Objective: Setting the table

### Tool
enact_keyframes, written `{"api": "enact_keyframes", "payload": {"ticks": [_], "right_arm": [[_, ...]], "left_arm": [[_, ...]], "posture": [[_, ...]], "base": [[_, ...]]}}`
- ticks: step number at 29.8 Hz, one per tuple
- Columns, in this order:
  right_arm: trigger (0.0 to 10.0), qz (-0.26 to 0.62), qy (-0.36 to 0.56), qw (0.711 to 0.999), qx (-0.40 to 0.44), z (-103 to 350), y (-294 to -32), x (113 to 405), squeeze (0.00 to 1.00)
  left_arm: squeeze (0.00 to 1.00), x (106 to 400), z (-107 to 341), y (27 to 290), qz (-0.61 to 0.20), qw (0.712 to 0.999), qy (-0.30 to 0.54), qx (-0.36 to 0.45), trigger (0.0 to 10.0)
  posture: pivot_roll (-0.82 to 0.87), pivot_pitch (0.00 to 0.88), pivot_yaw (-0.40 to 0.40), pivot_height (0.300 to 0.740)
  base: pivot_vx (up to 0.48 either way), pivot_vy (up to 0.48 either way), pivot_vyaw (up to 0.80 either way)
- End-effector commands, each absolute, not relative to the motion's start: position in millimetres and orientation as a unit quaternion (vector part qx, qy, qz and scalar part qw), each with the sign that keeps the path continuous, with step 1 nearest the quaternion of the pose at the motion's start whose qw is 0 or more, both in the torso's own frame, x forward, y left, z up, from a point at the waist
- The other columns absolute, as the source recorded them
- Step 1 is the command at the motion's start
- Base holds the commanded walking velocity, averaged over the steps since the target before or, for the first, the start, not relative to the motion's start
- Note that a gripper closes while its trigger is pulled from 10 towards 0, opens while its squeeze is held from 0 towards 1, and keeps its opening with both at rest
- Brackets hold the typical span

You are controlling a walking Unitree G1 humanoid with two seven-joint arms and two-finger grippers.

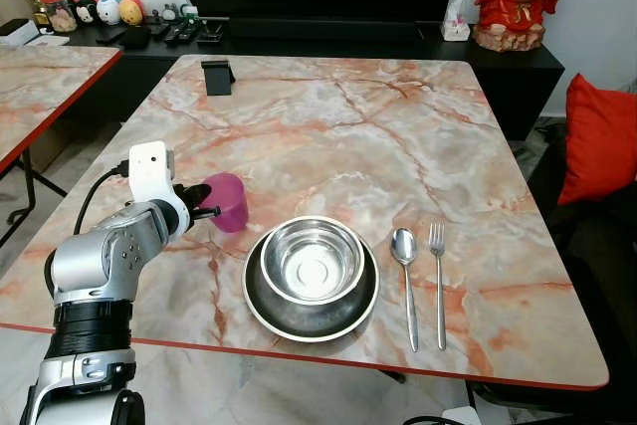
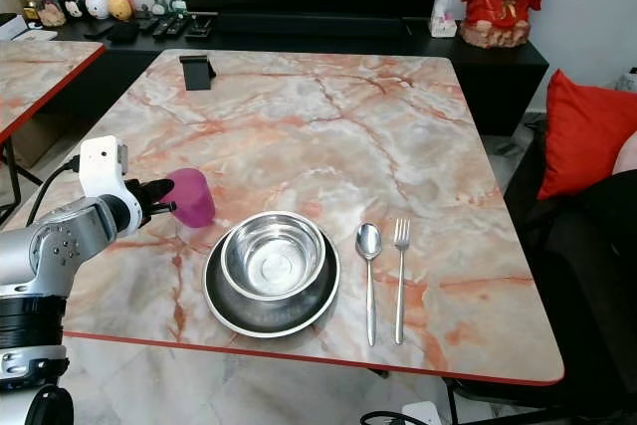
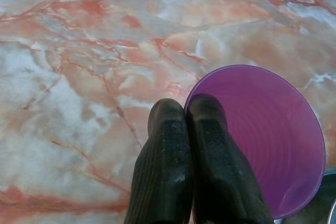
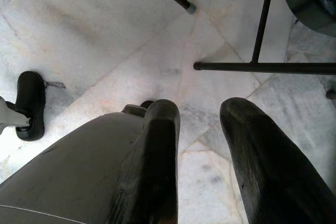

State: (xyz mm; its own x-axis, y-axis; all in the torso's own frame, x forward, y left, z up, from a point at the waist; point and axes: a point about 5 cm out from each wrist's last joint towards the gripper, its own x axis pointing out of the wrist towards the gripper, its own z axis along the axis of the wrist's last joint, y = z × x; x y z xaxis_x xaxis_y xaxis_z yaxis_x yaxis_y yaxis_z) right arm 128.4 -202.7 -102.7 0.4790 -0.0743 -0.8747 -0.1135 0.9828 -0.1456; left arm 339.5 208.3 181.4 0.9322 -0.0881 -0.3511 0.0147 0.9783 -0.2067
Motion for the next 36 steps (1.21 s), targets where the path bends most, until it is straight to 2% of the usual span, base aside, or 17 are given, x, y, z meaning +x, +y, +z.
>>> {"api": "enact_keyframes", "payload": {"ticks": [1,36], "right_arm": [[10.0,0.014,0.508,0.856,-0.094,-102,-202,129,0.0],[10.0,0.012,0.507,0.857,-0.091,-103,-200,130,0.0]], "left_arm": [[0.0,339,184,209,-0.024,0.977,0.184,-0.105,10.0],[0.0,336,165,206,-0.024,0.971,0.218,-0.1,10.0]], "posture": [[-0.06,0.0,0.034,0.74],[-0.06,0.0,0.038,0.74]], "base": [[0.0,0.0,0.0],[0.0,0.0,0.0]]}}
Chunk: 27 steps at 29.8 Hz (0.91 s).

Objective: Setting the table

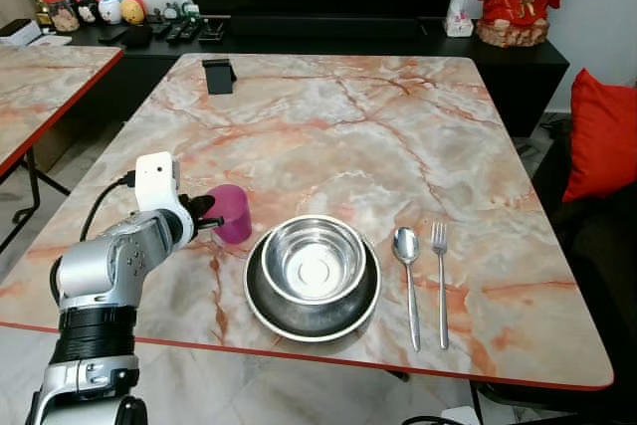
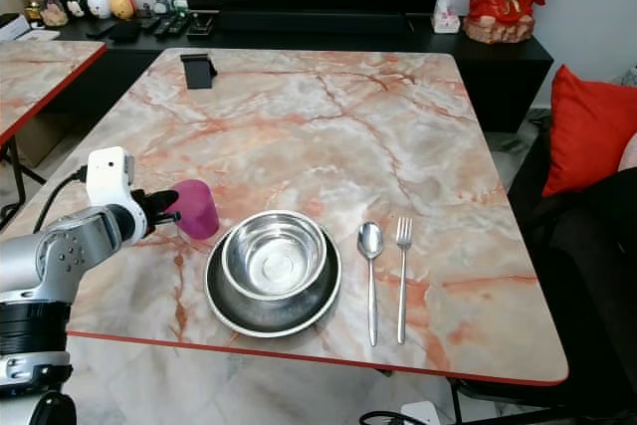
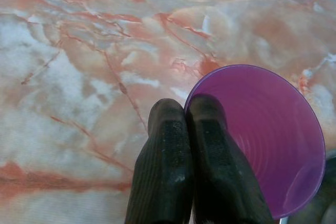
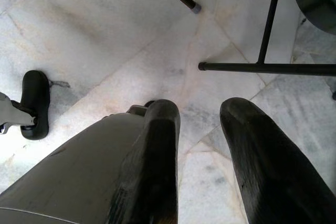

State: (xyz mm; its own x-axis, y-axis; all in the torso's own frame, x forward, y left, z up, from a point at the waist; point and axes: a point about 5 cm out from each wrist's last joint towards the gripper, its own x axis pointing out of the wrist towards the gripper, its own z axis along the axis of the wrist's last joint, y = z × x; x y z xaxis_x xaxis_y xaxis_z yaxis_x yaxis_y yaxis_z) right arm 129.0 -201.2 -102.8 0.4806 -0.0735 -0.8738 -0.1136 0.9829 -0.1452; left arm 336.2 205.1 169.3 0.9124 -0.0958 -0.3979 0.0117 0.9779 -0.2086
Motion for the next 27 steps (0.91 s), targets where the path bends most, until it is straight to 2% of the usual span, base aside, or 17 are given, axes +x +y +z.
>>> {"api": "enact_keyframes", "payload": {"ticks": [1,2,3,6,7,25,27], "right_arm": [[10.0,0.012,0.507,0.857,-0.091,-103,-200,130,0.0],[10.0,0.012,0.507,0.857,-0.091,-103,-200,130,0.0],[10.0,0.012,0.507,0.857,-0.091,-102,-200,130,0.0],[10.0,0.012,0.507,0.857,-0.091,-102,-200,131,0.0],[10.0,0.012,0.507,0.857,-0.091,-102,-200,131,0.0],[10.0,0.013,0.505,0.858,-0.092,-102,-199,133,0.0],[10.0,0.013,0.505,0.858,-0.092,-102,-199,133,0.0]], "left_arm": [[0.0,336,165,206,-0.024,0.97,0.218,-0.1,10.0],[0.0,336,165,206,-0.024,0.97,0.218,-0.1,10.0],[0.25,336,165,205,-0.024,0.971,0.218,-0.101,10.0],[0.25,336,165,205,-0.025,0.971,0.217,-0.101,10.0],[0.62,336,166,205,-0.025,0.971,0.215,-0.102,10.0],[0.61,339,175,201,-0.029,0.976,0.189,-0.107,10.0],[0.53,339,178,200,-0.032,0.977,0.179,-0.108,10.0]], "posture": [[-0.06,0.0,0.038,0.74],[-0.06,0.0,0.038,0.74],[-0.06,0.0,0.038,0.74],[-0.06,0.0,0.037,0.74],[-0.06,0.0,0.037,0.74],[-0.06,0.0,0.037,0.74],[-0.06,0.0,0.037,0.74]], "base": [[0.0,0.0,0.0],[0.0,0.0,0.0],[0.0,0.0,0.0],[0.0,0.0,0.0],[0.0,0.0,0.0],[0.0,0.0,0.0],[0.0,0.0,0.0]]}}
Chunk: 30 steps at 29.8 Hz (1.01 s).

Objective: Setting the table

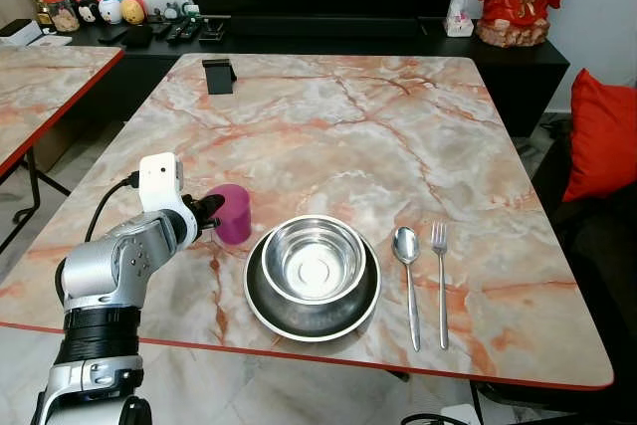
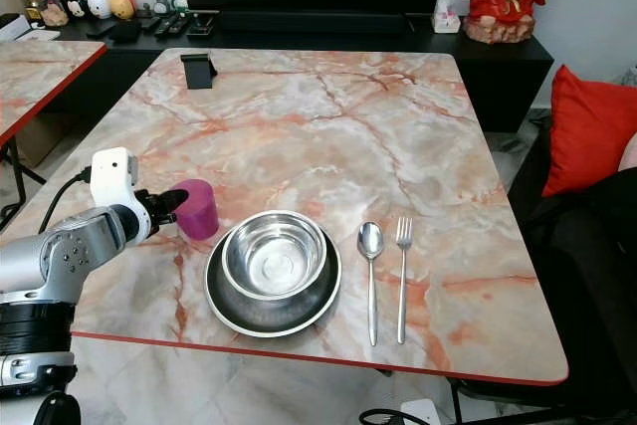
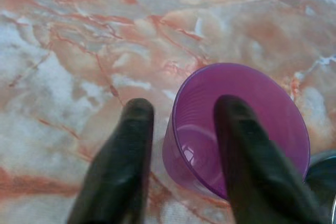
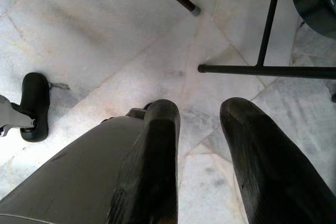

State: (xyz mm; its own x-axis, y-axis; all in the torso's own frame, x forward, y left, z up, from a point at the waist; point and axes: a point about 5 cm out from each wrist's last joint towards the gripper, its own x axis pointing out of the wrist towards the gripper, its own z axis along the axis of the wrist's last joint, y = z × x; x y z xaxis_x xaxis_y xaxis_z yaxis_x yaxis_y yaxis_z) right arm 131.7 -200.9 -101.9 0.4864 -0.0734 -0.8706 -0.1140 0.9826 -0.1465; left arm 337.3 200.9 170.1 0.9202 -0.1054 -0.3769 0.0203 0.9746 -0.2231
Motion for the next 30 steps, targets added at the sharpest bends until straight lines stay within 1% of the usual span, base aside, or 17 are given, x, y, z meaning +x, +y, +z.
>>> {"api": "enact_keyframes", "payload": {"ticks": [1,2,4,7,11,12,13,14,17,21,23,24,25,27,29,30], "right_arm": [[10.0,0.013,0.504,0.858,-0.092,-102,-199,133,0.0],[10.0,0.013,0.504,0.858,-0.092,-102,-198,133,0.0],[10.0,0.013,0.505,0.858,-0.092,-102,-199,133,0.0],[10.0,0.013,0.506,0.857,-0.092,-102,-199,132,0.0],[10.0,0.013,0.507,0.857,-0.092,-102,-199,131,0.0],[10.0,0.013,0.507,0.857,-0.092,-102,-199,131,0.0],[10.0,0.013,0.508,0.856,-0.092,-102,-199,131,0.0],[10.0,0.013,0.508,0.856,-0.092,-102,-199,131,0.0],[10.0,0.013,0.507,0.857,-0.091,-102,-198,132,0.0],[10.0,0.014,0.507,0.857,-0.091,-102,-198,132,0.0],[10.0,0.014,0.506,0.858,-0.09,-102,-197,132,0.0],[10.0,0.014,0.506,0.858,-0.09,-102,-197,132,0.0],[10.0,0.014,0.505,0.858,-0.09,-102,-197,133,0.0],[10.0,0.013,0.504,0.859,-0.089,-102,-197,133,0.0],[10.0,0.013,0.504,0.859,-0.089,-102,-197,133,0.0],[10.0,0.013,0.504,0.859,-0.089,-102,-197,133,0.0]], "left_arm": [[0.23,340,181,201,-0.032,0.979,0.171,-0.108,10.0],[0.0,340,185,201,-0.03,0.981,0.157,-0.111,10.0],[0.0,342,193,203,-0.031,0.985,0.128,-0.113,10.0],[0.0,342,210,204,-0.027,0.994,0.076,-0.079,10.0],[0.0,339,242,204,-0.027,0.998,-0.037,-0.032,10.0],[0.0,339,242,204,-0.027,0.998,-0.037,-0.032,10.0],[0.0,335,250,202,-0.025,0.997,-0.078,0.013,10.0],[0.0,332,251,203,-0.017,0.995,-0.091,0.035,10.0],[0.0,324,253,221,0.054,0.987,-0.126,0.085,10.0],[0.0,316,257,228,0.073,0.98,-0.155,0.099,10.0],[0.0,310,258,234,0.107,0.972,-0.176,0.11,10.0],[0.0,310,258,234,0.107,0.972,-0.176,0.11,10.0],[0.0,305,256,243,0.143,0.964,-0.182,0.13,10.0],[0.0,295,251,260,0.206,0.952,-0.179,0.14,10.0],[0.0,290,249,268,0.235,0.942,-0.182,0.157,10.0],[0.0,284,247,276,0.26,0.931,-0.184,0.177,10.0]], "posture": [[-0.06,0.0,0.037,0.74],[-0.06,0.0,0.036,0.74],[-0.06,0.0,0.036,0.74],[-0.06,0.0,0.035,0.74],[-0.05,0.0,0.034,0.74],[-0.05,0.0,0.034,0.74],[-0.05,0.0,0.034,0.74],[-0.05,0.0,0.035,0.74],[-0.05,0.0,0.034,0.74],[-0.05,0.0,0.033,0.74],[-0.05,0.0,0.035,0.74],[-0.05,0.0,0.035,0.74],[-0.05,0.0,0.036,0.74],[-0.05,0.0,0.037,0.74],[-0.05,0.0,0.036,0.74],[-0.05,0.0,0.037,0.74]], "base": [[0.0,0.0,0.0],[0.0,0.0,0.0],[0.0,0.0,0.0],[0.0,0.0,0.0],[0.0,0.0,0.0],[0.0,0.0,0.0],[0.0,0.0,0.0],[0.0,0.0,0.0],[0.0,0.0,0.0],[0.0,0.0,0.0],[0.0,0.0,0.0],[0.0,0.0,0.0],[0.0,0.0,0.0],[0.0,0.0,0.0],[0.0,0.0,0.0],[0.0,0.0,0.0]]}}
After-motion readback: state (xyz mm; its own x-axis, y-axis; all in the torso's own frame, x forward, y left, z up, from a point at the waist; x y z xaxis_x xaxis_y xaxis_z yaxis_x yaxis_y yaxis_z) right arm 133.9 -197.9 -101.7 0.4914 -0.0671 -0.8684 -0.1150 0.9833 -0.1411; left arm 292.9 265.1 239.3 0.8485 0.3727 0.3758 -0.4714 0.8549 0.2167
